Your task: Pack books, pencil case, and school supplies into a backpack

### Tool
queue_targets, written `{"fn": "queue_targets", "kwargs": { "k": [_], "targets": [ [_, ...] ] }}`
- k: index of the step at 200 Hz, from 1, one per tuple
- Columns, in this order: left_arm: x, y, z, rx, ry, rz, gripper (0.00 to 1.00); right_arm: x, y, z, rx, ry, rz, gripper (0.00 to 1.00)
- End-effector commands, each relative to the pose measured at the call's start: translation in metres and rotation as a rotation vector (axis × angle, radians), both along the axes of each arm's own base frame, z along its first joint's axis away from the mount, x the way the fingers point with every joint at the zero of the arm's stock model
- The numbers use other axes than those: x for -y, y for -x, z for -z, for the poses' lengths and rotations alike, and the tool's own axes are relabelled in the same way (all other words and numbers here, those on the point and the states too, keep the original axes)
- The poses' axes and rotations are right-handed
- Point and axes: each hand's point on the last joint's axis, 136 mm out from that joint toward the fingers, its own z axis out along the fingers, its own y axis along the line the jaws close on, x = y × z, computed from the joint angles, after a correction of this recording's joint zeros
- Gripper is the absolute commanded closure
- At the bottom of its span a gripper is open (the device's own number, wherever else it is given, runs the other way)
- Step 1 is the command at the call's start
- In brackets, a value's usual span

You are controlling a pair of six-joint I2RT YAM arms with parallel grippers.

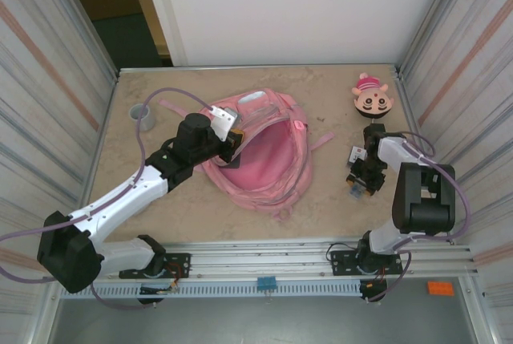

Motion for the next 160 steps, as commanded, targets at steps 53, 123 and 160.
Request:
{"fn": "queue_targets", "kwargs": {
  "k": [53, 123, 160],
  "targets": [
    [-0.004, -0.007, -0.037, 0.097, 0.066, -0.027, 1.0, -0.077, 0.002, -0.119, 0.559, -0.169, -0.277, 0.61],
    [-0.004, -0.008, -0.051, 0.1, 0.152, -0.026, 1.0, -0.184, 0.016, -0.148, 0.946, -0.492, -0.477, 0.64],
    [-0.004, -0.009, -0.058, 0.105, 0.169, -0.023, 1.0, -0.242, 0.024, -0.143, 0.873, -0.615, -0.662, 0.63]
  ]
}}
